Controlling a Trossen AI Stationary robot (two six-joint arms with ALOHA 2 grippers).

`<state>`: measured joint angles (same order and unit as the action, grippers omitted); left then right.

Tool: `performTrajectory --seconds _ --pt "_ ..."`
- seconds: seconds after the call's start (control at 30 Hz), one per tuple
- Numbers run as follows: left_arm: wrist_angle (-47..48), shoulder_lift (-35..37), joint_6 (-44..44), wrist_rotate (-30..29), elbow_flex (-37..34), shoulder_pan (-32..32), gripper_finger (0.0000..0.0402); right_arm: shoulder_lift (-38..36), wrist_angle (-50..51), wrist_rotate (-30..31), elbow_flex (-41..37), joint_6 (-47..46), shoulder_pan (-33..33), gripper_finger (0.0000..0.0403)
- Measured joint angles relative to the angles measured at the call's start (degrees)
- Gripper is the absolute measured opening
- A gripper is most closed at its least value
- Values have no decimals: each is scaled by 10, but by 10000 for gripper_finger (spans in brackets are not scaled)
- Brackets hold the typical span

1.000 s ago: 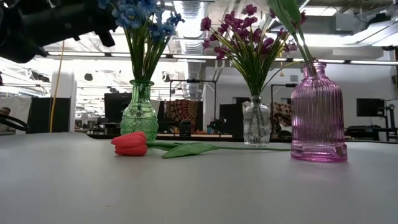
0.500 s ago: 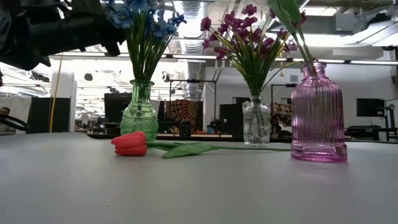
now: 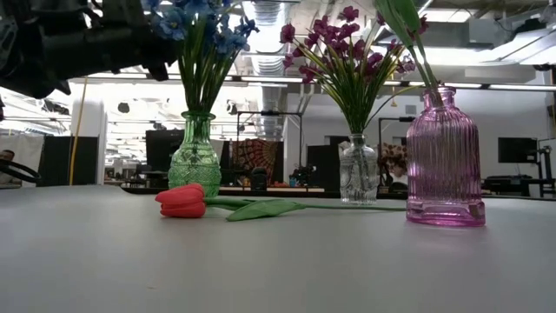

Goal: Sort flowers into vase by color
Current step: Put the blue flowers into the green flower vase

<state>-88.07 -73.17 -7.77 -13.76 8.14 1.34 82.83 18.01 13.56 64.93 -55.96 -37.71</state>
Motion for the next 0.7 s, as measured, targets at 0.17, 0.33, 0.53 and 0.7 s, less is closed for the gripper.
performTrajectory --seconds 0.17,0.33,0.53,0.7 --pt "17 0 0 -1 0 0 4 0 -6 0 0 0 0 136" --pt "22 0 0 -1 0 0 14 0 -6 0 0 0 0 136" --pt "22 0 -24 -1 0 0 58 0 -6 0 0 -1 0 136" --pt "22 0 -40 -2 0 -7 88 0 -6 0 0 -10 0 136"
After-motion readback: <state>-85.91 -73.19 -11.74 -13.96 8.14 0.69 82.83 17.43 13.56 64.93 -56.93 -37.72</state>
